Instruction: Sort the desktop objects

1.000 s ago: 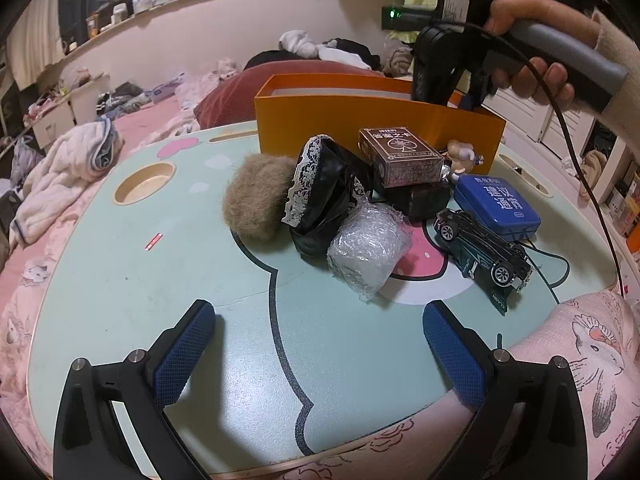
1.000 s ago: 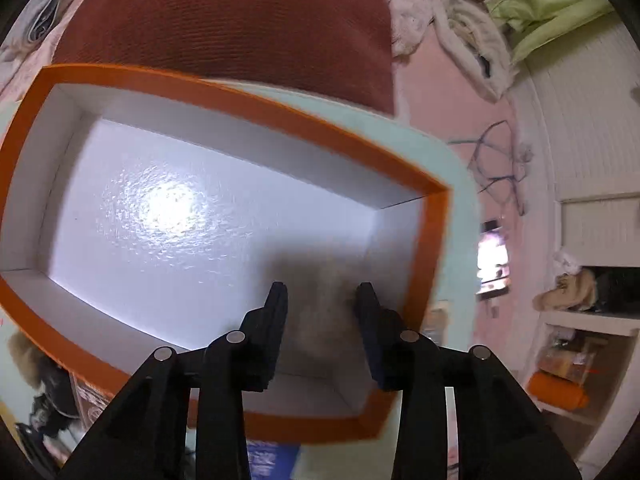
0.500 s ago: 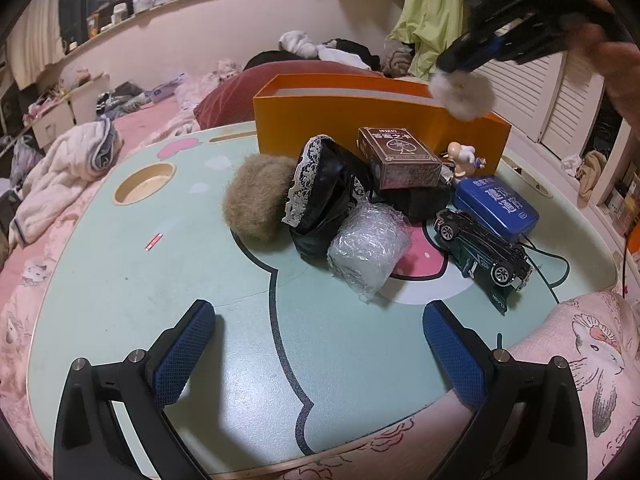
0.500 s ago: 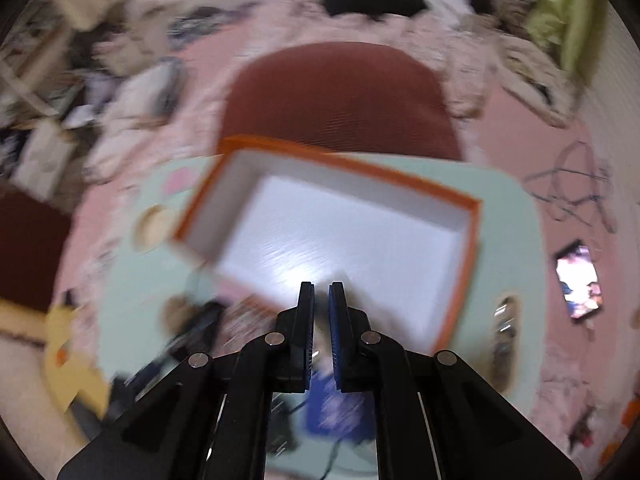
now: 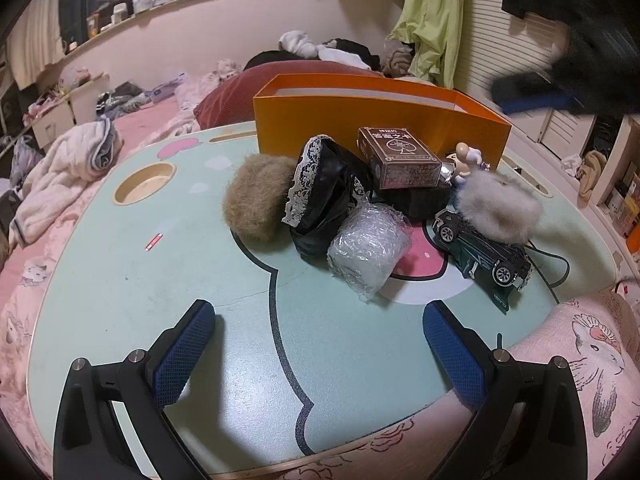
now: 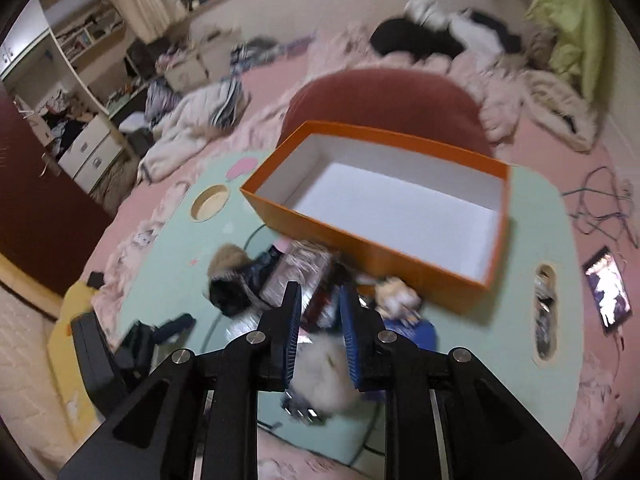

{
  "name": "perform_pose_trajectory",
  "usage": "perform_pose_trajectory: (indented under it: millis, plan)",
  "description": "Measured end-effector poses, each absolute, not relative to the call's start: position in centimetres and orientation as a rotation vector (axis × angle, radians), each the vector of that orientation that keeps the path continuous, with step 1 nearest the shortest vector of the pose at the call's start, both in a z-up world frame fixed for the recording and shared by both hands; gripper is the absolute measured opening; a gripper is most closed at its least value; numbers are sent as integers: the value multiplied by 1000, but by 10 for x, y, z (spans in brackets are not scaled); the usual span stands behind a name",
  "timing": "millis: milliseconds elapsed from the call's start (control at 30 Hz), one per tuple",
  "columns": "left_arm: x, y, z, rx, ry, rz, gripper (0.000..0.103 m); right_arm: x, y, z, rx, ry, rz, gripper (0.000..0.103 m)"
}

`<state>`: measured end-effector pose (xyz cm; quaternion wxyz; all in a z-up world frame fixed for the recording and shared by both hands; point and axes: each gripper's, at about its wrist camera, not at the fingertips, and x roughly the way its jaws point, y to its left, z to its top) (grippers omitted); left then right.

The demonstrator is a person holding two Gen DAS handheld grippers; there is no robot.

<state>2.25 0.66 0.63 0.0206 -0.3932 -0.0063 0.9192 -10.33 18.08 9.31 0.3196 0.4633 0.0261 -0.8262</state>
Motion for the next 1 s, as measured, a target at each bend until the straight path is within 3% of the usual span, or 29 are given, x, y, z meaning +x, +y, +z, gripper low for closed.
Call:
perform_pose_trajectory:
  millis: [300, 333, 367, 467, 533, 700, 867, 1000]
  plan:
    - [21, 7, 6, -1224, -17, 2851, 103, -27, 222, 26, 1119, 297, -2309, 21]
    - [21, 7, 6, -1226, -13, 2852, 103, -27, 218, 16, 1114, 383, -2335, 33]
    - [21, 7, 7, -1227, -14, 2852, 103, -24, 216, 10, 1023, 418, -2415, 54]
    - [22, 7, 7, -1226, -15, 2851, 103, -37, 219, 3, 1064, 352, -2451, 84]
    - [21, 8, 8, -1226, -11, 2852, 103, -50, 227, -5, 1123, 272, -2442, 96]
    - [24, 1, 14, -1246, -67, 2857, 103, -57, 226, -14, 1126, 270, -2449, 97]
    - [14, -8, 62, -1129, -224, 2850, 103, -55, 224, -11, 1124, 268, -2450, 97]
    - [-25, 8, 105, -1119, -137, 2847, 103, -53, 226, -9, 1122, 266, -2450, 98]
